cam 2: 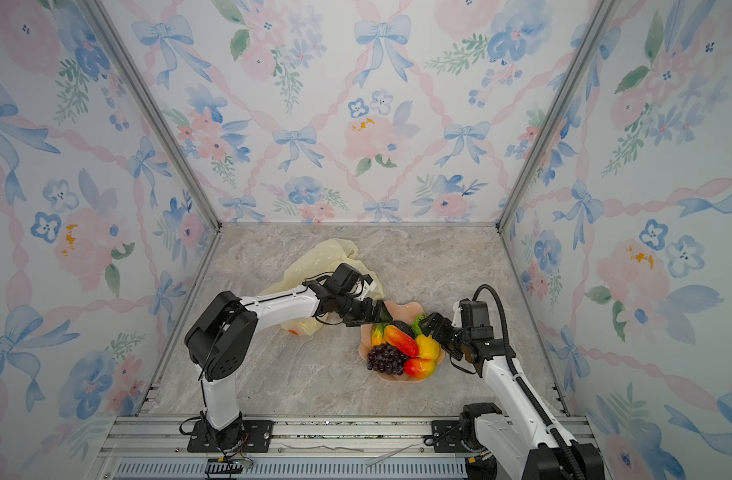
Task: Place the fruits into the plastic bag
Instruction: Move the plate to the center of the table.
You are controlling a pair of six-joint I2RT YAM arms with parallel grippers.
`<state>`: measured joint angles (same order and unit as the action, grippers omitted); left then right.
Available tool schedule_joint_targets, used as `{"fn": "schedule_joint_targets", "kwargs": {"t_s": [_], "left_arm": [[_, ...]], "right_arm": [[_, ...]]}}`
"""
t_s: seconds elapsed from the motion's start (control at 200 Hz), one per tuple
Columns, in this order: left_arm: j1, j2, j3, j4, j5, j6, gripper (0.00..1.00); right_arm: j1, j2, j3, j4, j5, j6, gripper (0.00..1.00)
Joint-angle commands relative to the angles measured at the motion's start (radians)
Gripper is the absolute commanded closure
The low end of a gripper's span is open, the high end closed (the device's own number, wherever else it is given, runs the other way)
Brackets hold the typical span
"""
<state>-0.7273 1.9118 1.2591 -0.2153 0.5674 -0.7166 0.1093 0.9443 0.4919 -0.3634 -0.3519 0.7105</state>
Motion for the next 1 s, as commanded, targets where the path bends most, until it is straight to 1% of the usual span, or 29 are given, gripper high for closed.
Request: {"fn": "schedule_joint_targets", "kwargs": {"t_s": [0.0, 0.18, 0.37, 0.715, 0.99], "left_arm": [[-0.006, -0.036, -0.010, -0.007, 0.023, -0.015, 0.02], [0.001, -0.050, -0.033, -0.008, 0.026, -0.025, 0.02], [0.027, -0.083, -0.064, -0.007, 0.030, -0.026, 0.02], [0.077, -0.141, -0.115, -0.009, 0.042, -0.018, 0.02], [0.164, -0.210, -0.187, -0.010, 0.047, 0.010, 0.02]], "right_arm": [[0.031, 0.027, 0.007, 0.043, -0.016, 0.037, 0.04], [0.079, 0.083, 0.024, 0.083, 0.015, 0.069, 0.04], [0.139, 0.154, 0.056, 0.131, 0.048, 0.099, 0.04], [0.264, 0.336, 0.154, 0.239, 0.089, 0.148, 0.04], [0.337, 0.491, 0.254, 0.301, 0.097, 0.167, 0.04]]}}
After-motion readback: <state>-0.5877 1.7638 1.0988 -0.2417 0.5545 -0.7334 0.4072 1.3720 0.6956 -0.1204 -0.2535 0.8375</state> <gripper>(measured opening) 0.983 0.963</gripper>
